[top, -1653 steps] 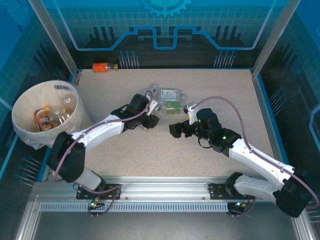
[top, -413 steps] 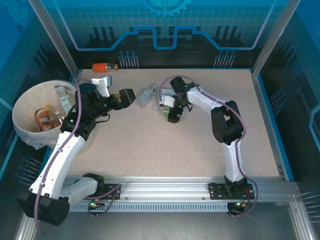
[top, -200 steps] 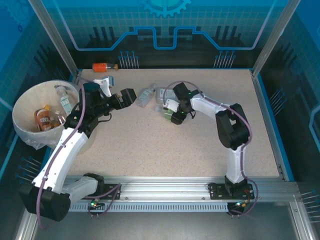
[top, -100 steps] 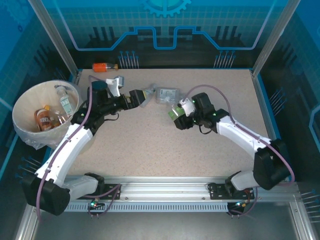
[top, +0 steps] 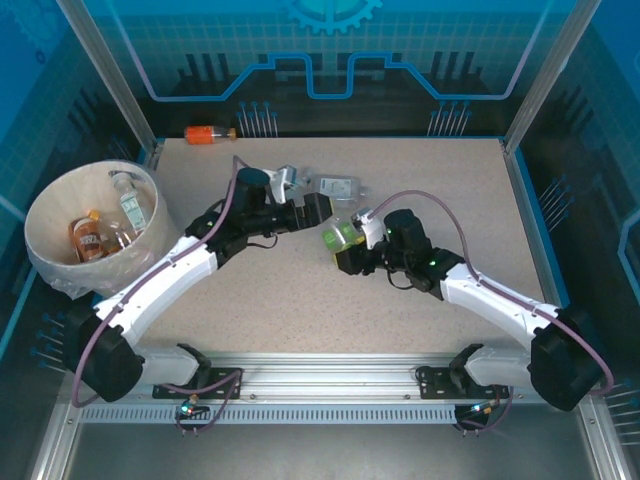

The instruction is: Put the plastic bottles in the bin

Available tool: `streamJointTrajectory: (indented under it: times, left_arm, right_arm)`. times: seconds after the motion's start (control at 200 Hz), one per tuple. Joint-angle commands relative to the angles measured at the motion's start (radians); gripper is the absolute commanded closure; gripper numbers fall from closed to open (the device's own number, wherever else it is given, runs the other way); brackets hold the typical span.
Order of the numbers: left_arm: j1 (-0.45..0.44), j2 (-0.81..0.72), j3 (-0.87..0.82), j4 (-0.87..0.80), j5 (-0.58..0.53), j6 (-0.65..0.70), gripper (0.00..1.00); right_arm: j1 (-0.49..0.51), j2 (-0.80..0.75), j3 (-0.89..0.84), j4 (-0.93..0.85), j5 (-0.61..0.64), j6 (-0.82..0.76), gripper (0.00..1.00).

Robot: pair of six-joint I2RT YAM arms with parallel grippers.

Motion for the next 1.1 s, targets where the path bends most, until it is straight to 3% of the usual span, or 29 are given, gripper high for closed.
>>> streamJointTrajectory:
  times: [0.0,0.065,0.28,0.445,0.66,0.755,0.84,0.98,1.096]
  left_arm:
    - [-0.047,0.037,0.098,-0.136,-0.168,0.008,0.01]
    - [-0.066,0.064,0.13,-0.198,-0.233,0.006,0.01]
    - [-0.082,0.092,0.129,-0.22,-0.278,-0.04,0.03]
    - [-0.083,0.089,0.097,-0.129,-0.166,-0.021,0.1]
    - [-0.086,0.115,0.092,-0.152,-0.128,0.02,0.15]
    - [-0.087,0.121,0.091,-0.189,-0.154,0.026,0.14]
    - [-0.077,0.116,0.078,-0.229,-0.226,0.005,0.06]
    - [0.0,0.063,-0.049,-0.031,-0.043,-0.072,0.12]
    - [0.001,0.041,-0.064,0.009,-0.008,-0.038,0.14]
  right_arm:
    - [0.037,0.016,0.05,0.046,0.059,-0.023,0.76]
    - [0.061,0.021,0.062,0.058,0.083,-0.039,0.75]
    - [0.093,0.024,0.07,0.124,0.138,-0.043,0.75]
    - [0.101,0.035,0.088,0.138,0.138,-0.046,0.75]
    - [0.111,0.07,0.113,0.134,0.13,-0.059,0.73]
    - [0.116,0.068,0.112,0.162,0.135,-0.058,0.73]
    - [0.115,0.061,0.11,0.194,0.144,-0.057,0.73]
    - [0.113,0.053,0.099,0.194,0.154,-0.063,0.73]
    - [0.114,0.055,0.093,0.192,0.158,-0.063,0.72]
